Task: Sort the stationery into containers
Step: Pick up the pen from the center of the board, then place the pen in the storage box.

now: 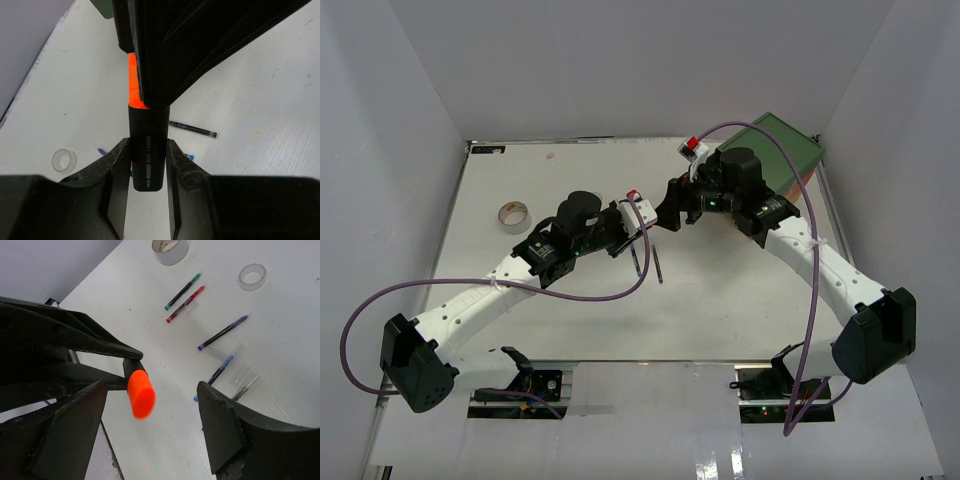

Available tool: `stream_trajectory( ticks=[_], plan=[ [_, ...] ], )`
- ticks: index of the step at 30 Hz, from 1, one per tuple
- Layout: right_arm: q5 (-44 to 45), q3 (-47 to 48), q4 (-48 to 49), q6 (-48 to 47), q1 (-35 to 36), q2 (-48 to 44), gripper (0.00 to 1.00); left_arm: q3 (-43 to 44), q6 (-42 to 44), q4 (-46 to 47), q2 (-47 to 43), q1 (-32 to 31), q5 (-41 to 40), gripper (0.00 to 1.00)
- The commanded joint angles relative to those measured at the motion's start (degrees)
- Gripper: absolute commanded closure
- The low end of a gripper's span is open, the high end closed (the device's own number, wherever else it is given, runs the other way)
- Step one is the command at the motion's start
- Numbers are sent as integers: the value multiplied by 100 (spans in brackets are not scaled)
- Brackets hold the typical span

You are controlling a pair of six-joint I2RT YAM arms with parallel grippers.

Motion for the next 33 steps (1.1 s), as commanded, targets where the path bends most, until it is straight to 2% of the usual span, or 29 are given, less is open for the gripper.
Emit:
stream_trajectory(
  ticks=[1, 6, 12, 13, 17, 18, 19, 21, 23, 27, 31, 33],
  plan=[
    [-128, 341, -15, 106, 107, 78, 22, -47, 288, 140, -171, -59, 49, 91],
    [-208, 298, -42, 115, 151, 131, 34, -47, 350, 210, -118, -103, -13, 91],
    [-313, 210, -112, 62, 160, 95, 60, -11, 359, 272, -65, -129, -110, 90],
    [-296, 192, -112, 45, 151, 69, 68, -11, 359, 272, -65, -138, -110, 87],
    [-147, 104, -59, 1, 151, -36, 90, -64, 280, 333, -65, -147, -179, 73],
    [-85, 87, -59, -34, 125, -63, 92, -108, 227, 368, -65, -138, -250, 66],
    [72, 52, -51, -60, 99, -150, 92, -143, 114, 473, -83, -138, -329, 48],
    [240, 16, -33, -183, -32, -273, 92, -283, -19, 605, -118, -138, -565, 30],
    [512, -62, 11, -297, -321, -518, 92, -363, -378, 790, -162, -138, -733, 18],
    [1066, -159, 265, -605, -831, -923, 92, -460, -1064, 1010, -180, -138, -1548, 3],
    [1575, -528, 887, -641, -1289, -1362, 92, -302, -1828, 818, -31, 63, -2287, 2],
    [1655, -834, 1239, -606, -1562, -1469, 92, -205, -2443, 529, 136, 318, -2263, 2]
  ],
)
